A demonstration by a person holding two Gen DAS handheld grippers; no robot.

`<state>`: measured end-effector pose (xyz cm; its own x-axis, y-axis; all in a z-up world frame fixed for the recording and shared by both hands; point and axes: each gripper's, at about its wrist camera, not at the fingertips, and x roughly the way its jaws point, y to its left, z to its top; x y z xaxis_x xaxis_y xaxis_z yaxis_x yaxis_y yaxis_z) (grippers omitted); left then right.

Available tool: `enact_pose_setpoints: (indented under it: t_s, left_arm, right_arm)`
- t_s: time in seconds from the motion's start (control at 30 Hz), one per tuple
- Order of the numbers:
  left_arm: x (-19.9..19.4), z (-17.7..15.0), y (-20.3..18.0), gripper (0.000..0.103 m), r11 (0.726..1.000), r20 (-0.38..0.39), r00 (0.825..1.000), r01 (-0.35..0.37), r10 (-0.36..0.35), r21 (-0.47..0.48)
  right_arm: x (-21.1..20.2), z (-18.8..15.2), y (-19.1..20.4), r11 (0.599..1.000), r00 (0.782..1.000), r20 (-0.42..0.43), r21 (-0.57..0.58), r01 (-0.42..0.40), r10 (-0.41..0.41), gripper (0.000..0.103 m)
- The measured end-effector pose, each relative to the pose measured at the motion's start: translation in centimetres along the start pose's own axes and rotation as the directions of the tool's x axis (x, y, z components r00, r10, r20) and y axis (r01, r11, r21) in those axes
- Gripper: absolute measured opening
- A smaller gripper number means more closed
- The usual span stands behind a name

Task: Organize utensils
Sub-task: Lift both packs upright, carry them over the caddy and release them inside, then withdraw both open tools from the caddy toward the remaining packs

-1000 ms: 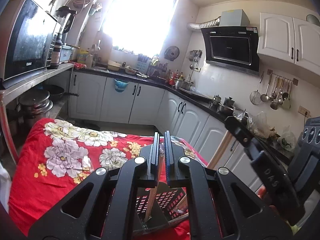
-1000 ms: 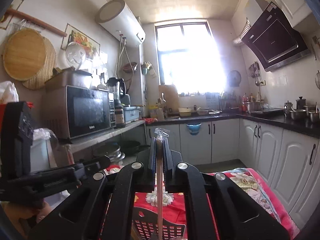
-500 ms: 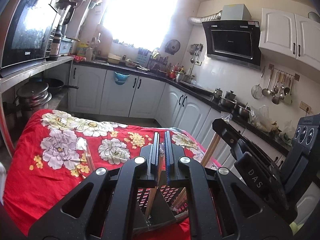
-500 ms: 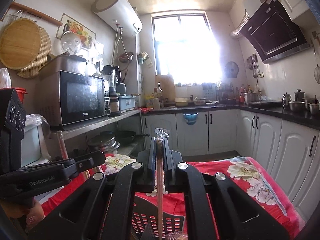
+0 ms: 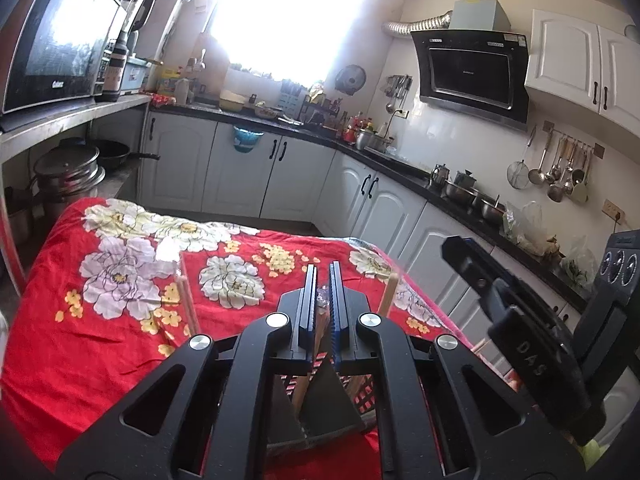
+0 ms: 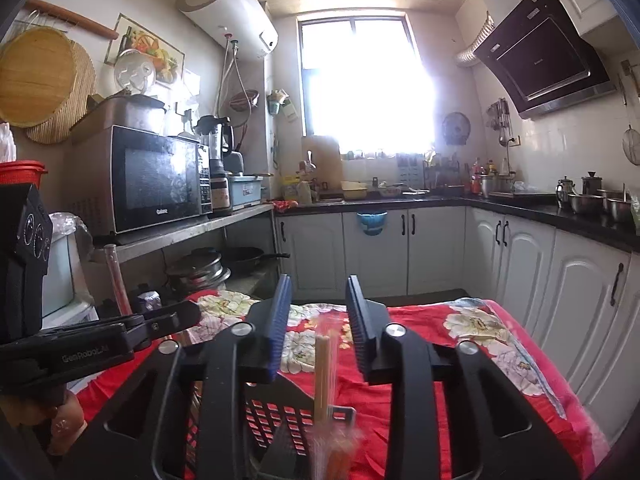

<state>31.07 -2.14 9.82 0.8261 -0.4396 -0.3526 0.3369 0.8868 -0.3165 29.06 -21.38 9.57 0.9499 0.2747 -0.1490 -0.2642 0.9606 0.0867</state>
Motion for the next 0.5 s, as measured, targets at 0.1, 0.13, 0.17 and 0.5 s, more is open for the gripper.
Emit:
enact_pose_setpoints:
  t_s: [0.1,0.13,0.17,0.5]
  left_arm:
    - [0.0,-0.2,0.4,0.003,1.000,-0.008,1.000,-0.002,0.002,-0.012]
    - [-0.1,-0.3,0.5,0.003,1.000,-0.009,1.000,-0.003,0.003,-0.014]
    - [-0.1,-0.3,0.5,0.003,1.000,-0.009,1.000,-0.004,0.003,-0.016]
    - [-1.0,-1.0,1.0,0.035,0.999,-0.033,0.999,-0.022,0.020,-0.042]
  right_arm:
    - [-0.5,-0.1,-0.4,1.000,1.000,-0.019,0.005,0.025,-0.025,0.040]
    - [-0.8,-0.1,-0.5,1.000,0.999,-0.020,0.004,0.031,-0.031,0.042]
    - [-1.0,-0.1,-0.6,0.999,0.999,-0.023,0.000,0.035,-0.035,0.045]
    - [-3.1,-1.0,-1.0,0.999,0.996,-0.071,-0.013,0.045,-0.045,0.060]
